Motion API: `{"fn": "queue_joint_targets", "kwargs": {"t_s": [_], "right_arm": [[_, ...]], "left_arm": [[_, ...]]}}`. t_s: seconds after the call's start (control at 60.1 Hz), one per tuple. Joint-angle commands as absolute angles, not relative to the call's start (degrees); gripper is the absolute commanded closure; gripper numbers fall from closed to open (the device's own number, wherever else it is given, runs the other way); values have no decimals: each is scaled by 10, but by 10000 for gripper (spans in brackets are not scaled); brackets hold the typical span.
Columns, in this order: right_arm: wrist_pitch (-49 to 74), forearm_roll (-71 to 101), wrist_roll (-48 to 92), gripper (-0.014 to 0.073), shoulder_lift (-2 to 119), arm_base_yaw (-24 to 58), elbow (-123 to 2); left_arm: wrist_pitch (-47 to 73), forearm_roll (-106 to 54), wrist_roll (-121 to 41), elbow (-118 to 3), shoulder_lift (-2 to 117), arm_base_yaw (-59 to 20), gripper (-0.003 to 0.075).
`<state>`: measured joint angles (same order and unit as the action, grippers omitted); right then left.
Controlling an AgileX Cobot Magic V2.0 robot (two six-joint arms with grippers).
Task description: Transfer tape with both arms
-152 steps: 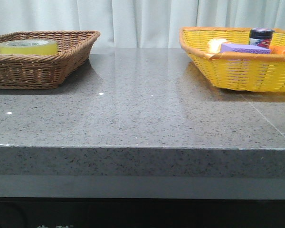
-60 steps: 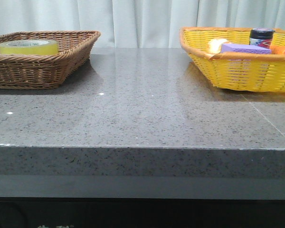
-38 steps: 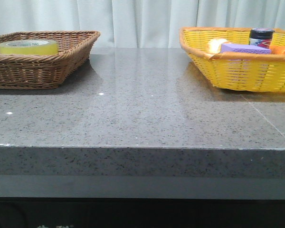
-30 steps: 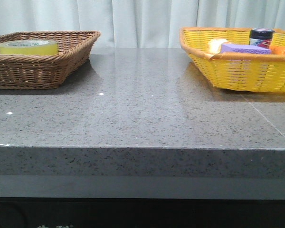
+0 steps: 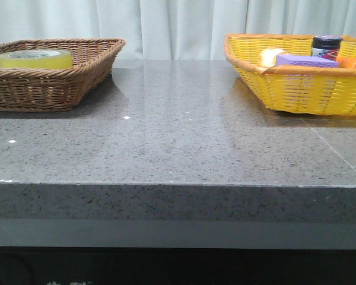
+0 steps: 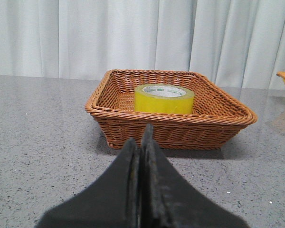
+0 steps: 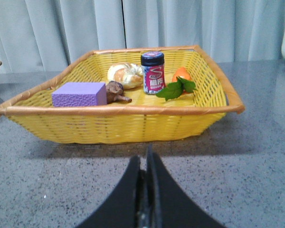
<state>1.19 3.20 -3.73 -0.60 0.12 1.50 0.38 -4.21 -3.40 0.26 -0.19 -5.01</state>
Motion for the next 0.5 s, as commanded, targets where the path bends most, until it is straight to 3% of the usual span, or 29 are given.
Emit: {"fn": "queue_joint_targets", "kwargs": {"t_s": [0.0, 0.483], "right_arm": [[-52, 26, -40, 661, -19, -1, 12], [-55, 18, -40, 661, -19, -15, 12]], "left_arm": [[-42, -44, -28, 6, -11, -49, 741], [-42, -44, -28, 6, -11, -49, 741]]}}
